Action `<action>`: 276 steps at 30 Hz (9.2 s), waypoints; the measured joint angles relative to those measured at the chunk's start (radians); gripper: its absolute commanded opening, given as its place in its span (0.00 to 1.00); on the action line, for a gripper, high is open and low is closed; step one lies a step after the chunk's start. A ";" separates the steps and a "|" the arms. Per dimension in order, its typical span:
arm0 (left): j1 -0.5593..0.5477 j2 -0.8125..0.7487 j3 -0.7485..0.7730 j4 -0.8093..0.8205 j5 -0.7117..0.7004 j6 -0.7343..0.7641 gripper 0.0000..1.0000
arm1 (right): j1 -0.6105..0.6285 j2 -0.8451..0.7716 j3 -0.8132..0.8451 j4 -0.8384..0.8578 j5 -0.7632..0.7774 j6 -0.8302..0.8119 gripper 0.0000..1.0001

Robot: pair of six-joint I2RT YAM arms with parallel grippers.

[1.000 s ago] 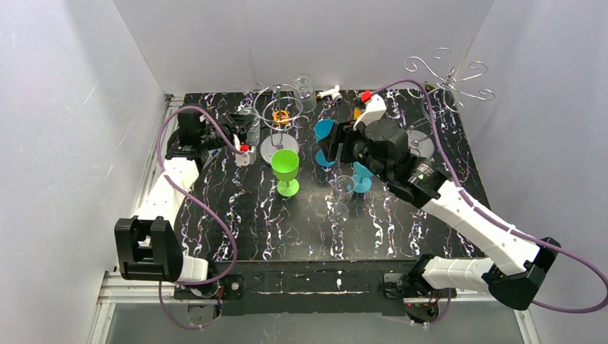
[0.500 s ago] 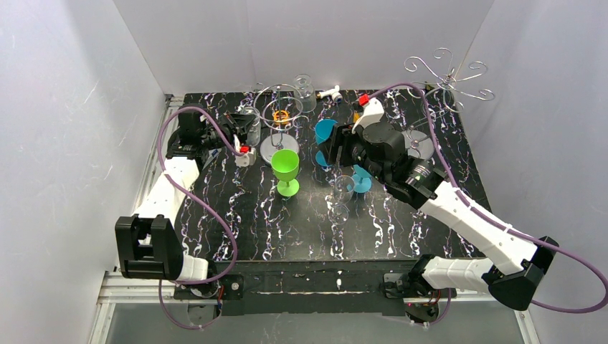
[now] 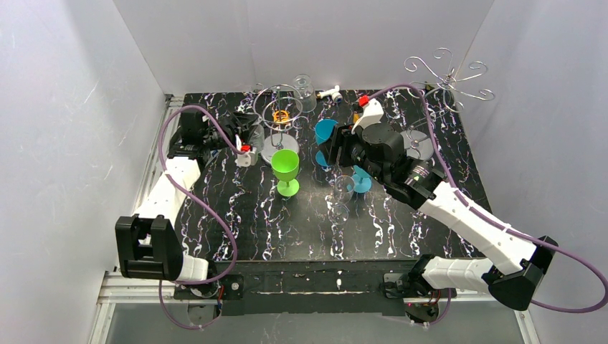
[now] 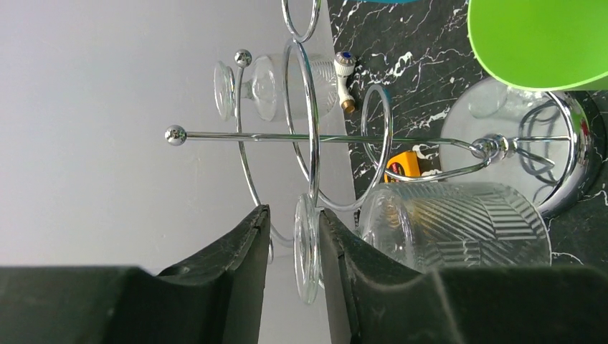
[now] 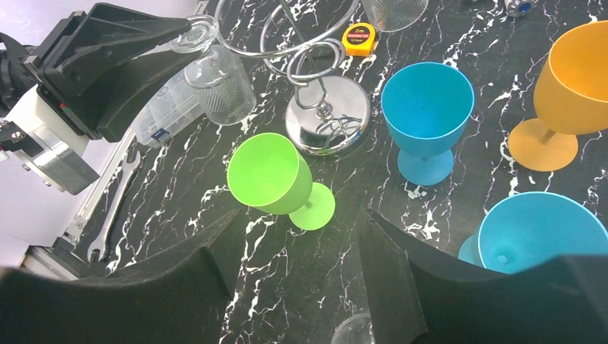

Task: Place the wine glass upside down on the wine glass rack
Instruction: Turn the wine glass upside down at the wine rack, then adjust the wine rack at the center of the board.

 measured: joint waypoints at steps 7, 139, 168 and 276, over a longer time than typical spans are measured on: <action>-0.002 0.018 0.019 -0.012 -0.003 0.016 0.34 | 0.000 0.000 -0.003 0.002 0.000 0.004 0.65; -0.018 0.144 0.824 -0.755 -0.709 -1.349 0.98 | -0.145 0.898 1.058 -0.215 -0.340 -0.219 0.66; -0.016 0.141 0.729 -0.697 -0.717 -1.483 0.98 | -0.090 0.976 1.063 -0.109 -0.256 -0.266 0.45; -0.016 0.106 0.645 -0.595 -0.715 -1.448 0.98 | -0.065 0.834 0.620 0.402 -0.178 -0.527 0.01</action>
